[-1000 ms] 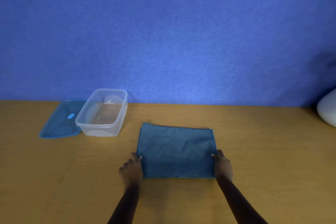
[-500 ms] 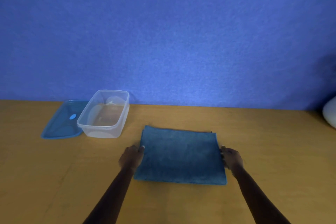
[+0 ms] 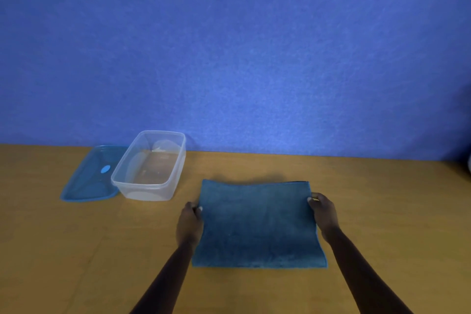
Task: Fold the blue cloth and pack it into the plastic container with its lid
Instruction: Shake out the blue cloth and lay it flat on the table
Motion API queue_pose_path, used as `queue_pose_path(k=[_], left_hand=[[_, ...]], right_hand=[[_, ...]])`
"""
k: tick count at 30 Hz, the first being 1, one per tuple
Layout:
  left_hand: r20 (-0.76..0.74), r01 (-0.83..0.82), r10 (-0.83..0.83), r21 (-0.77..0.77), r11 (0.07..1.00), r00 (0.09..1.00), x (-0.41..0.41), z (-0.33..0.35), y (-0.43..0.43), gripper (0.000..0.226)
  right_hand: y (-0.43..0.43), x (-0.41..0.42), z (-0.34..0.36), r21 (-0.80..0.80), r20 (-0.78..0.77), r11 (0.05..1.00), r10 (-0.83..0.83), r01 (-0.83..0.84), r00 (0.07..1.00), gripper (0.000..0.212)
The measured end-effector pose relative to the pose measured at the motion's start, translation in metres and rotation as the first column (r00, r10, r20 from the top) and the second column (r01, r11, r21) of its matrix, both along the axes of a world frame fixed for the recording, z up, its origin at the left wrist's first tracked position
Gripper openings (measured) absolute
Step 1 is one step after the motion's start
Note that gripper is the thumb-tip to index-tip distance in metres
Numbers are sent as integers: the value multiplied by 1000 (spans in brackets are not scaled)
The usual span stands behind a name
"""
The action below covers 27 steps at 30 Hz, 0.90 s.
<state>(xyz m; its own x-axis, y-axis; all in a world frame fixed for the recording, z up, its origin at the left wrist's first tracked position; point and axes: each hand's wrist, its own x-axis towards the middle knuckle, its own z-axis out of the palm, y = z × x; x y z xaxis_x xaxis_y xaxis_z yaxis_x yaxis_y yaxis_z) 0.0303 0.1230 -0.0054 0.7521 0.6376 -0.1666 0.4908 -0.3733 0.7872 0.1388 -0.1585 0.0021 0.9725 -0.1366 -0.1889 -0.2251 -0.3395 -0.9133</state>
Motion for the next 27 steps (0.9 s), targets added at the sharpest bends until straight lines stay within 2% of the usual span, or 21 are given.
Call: queue_pose_path(k=[4, 9, 13, 18, 23, 27], left_hand=[[37, -15, 15, -9, 1000, 999, -5, -3, -1, 22], [9, 3, -3, -17, 1000, 1000, -3, 3, 1, 26], [-86, 20, -7, 152, 988, 996, -16, -1, -12, 34], [-184, 106, -44, 341, 934, 982, -33, -8, -27, 37], [-269, 199, -79, 453, 869, 960, -38, -13, -27, 38], [-279, 224, -94, 479, 849, 956, -39, -14, -29, 39]], right_hand=[[5, 0, -5, 6, -14, 999, -53, 53, 999, 24], [8, -5, -8, -88, -130, 992, -104, 93, 986, 36], [6, -25, -6, -247, -121, 968, -83, 51, 989, 41], [5, -58, -14, -471, -37, 882, -35, 14, 999, 40], [3, -78, -19, -503, 162, 858, -22, 102, 987, 34], [0, -90, -28, -626, 69, 779, 21, 27, 997, 35]])
